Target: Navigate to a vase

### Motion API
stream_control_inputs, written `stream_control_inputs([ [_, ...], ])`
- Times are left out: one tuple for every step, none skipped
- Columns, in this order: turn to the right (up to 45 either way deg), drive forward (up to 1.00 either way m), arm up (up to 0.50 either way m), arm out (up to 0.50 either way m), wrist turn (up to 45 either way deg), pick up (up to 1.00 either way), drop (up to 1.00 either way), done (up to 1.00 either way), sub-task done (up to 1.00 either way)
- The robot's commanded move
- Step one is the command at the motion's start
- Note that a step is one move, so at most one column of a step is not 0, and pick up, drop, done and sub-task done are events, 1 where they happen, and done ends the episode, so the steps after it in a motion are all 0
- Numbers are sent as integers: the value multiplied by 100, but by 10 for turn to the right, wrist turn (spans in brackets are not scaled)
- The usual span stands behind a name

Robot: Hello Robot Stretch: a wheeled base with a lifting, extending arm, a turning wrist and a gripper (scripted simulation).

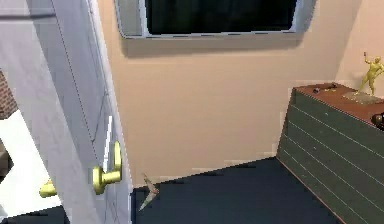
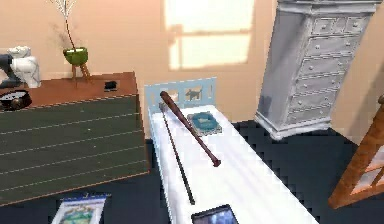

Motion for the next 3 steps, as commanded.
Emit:
stream_control_inputs([
  [240, 0, 0, 0, 0, 0, 0, 0, 0],
  [0, 40, 0, 0, 0, 0, 0, 0, 0],
  [270, 0, 0, 0, 0, 0, 0, 0, 0],
])
